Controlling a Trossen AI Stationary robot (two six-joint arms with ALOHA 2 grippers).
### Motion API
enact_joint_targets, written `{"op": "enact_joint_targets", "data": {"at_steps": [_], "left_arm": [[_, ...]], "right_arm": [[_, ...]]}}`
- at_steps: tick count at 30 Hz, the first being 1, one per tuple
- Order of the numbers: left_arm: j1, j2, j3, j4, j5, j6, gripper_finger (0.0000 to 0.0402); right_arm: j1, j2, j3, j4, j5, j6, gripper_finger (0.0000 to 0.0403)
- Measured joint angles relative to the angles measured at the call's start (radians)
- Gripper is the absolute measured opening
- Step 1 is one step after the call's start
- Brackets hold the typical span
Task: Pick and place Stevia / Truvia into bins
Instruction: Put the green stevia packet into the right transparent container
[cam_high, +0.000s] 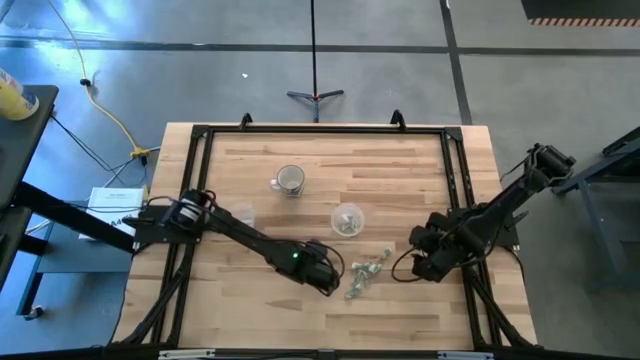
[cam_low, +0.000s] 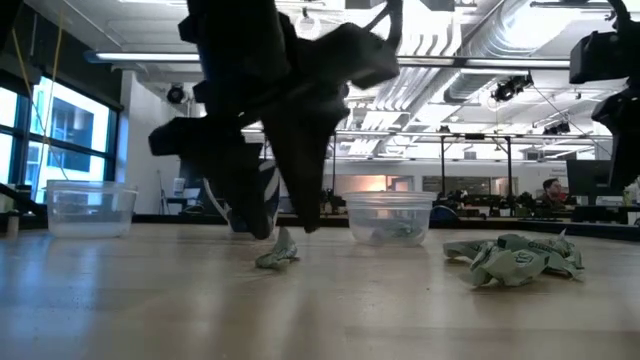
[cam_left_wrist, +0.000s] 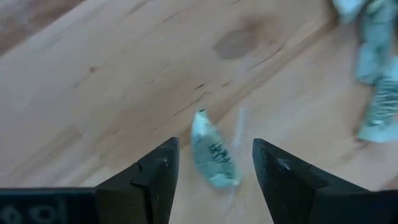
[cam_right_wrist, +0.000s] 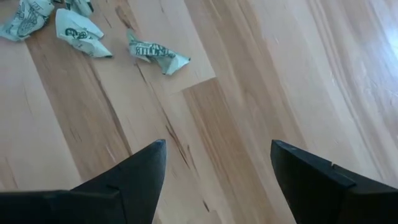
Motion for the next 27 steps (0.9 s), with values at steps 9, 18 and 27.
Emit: {"op": "enact_joint_targets", "data": {"at_steps": [9, 18, 27], "left_arm": [[-0.008, 0.045, 0.003, 0.039, 0.025, 0.016, 0.0218], [-0.007, 0.062, 0.002, 0.075, 0.066, 0.062, 0.01], [-0.006, 0.057, 0.03, 0.051, 0.069, 0.106, 0.0027]], "right_arm": [[0.0, 0.0, 0.0, -0.008, -0.002, 0.003, 0.0279], [0.001, 0.0, 0.0, -0.02, -0.012, 0.002, 0.0279], [0.007, -0.003, 0.0, -0.024, 0.004, 0.017, 0.0279]]}}
